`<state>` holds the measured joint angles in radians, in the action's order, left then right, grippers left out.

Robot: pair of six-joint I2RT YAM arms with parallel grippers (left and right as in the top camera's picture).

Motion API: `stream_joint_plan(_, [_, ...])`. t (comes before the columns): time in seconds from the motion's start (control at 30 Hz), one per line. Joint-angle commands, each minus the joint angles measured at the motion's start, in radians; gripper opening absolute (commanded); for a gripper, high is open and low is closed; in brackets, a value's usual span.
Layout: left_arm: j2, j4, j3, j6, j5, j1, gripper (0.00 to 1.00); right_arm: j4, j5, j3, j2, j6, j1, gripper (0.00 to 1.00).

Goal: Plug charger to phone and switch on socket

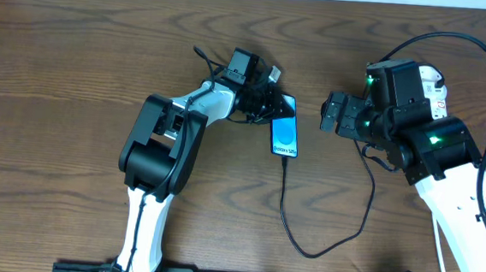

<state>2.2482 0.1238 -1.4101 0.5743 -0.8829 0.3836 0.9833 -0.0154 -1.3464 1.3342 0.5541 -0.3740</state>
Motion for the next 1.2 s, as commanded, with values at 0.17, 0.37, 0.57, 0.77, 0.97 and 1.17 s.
stream_joint_plan(0.17, [0.004,0.008,0.001,-0.017,-0.002,0.002,0.17,0.0,-0.009,-0.007,-0.007,-0.01,0.0,0.99])
stream_joint_plan(0.37, [0.004,0.018,0.001,-0.017,-0.002,0.002,0.34,0.0,-0.009,-0.007,-0.007,-0.009,0.0,0.99])
stream_joint_plan(0.57, [0.004,0.026,0.001,-0.016,0.01,0.002,0.59,0.0,-0.008,-0.007,-0.007,-0.009,0.0,0.99])
stream_joint_plan(0.77, [0.004,0.068,0.001,-0.017,0.043,0.002,0.78,0.0,-0.008,-0.007,-0.007,-0.009,0.0,0.99])
stream_joint_plan(0.97, [0.003,0.126,0.001,-0.016,0.121,0.002,0.86,0.001,-0.008,-0.007,-0.007,-0.009,0.0,0.99])
stream_joint_plan(1.17, [0.003,0.191,0.001,-0.018,0.231,0.002,0.91,0.0,-0.009,-0.007,-0.007,-0.009,0.0,0.99])
